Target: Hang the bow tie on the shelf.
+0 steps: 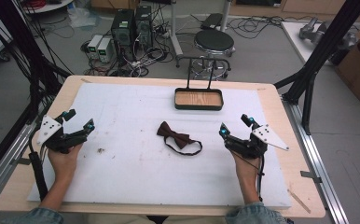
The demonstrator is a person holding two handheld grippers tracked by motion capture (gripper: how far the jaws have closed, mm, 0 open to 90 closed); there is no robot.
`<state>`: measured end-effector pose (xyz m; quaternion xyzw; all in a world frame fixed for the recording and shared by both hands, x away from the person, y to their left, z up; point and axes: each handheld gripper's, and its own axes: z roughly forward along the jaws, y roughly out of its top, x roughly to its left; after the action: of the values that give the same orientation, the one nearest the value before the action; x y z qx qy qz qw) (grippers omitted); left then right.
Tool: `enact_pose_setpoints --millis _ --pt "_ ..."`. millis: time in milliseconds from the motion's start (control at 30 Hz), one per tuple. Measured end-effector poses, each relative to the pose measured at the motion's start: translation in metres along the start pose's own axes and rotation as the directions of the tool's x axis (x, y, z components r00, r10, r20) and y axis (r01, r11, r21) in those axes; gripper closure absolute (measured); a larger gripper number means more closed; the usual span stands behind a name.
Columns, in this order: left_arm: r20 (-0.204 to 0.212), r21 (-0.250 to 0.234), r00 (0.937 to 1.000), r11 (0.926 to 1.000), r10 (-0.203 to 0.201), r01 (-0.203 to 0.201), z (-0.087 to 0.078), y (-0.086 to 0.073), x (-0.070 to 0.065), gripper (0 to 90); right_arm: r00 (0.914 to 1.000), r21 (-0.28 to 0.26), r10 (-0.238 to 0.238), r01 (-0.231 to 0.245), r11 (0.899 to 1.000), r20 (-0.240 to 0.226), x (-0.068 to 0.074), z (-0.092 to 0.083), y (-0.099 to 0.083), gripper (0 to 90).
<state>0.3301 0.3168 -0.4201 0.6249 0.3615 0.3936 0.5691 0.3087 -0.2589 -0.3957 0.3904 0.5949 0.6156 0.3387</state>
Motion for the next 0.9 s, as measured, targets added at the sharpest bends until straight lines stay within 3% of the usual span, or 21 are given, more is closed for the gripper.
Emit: enact_pose_setpoints --millis 567,900 --pt "0.001 0.01 0.9998 0.9998 -0.017 0.017 0.002 -0.001 0.0 20.9 0.9999 0.021 -0.003 0.003 1.0 -0.011 0.003 0.002 -0.001 12.1" --pt "0.006 0.012 0.9998 0.9997 -0.02 0.02 0.005 -0.002 -0.002 22.1 0.9985 0.047 -0.014 0.017 0.999 -0.052 0.006 0.01 0.003 14.4"
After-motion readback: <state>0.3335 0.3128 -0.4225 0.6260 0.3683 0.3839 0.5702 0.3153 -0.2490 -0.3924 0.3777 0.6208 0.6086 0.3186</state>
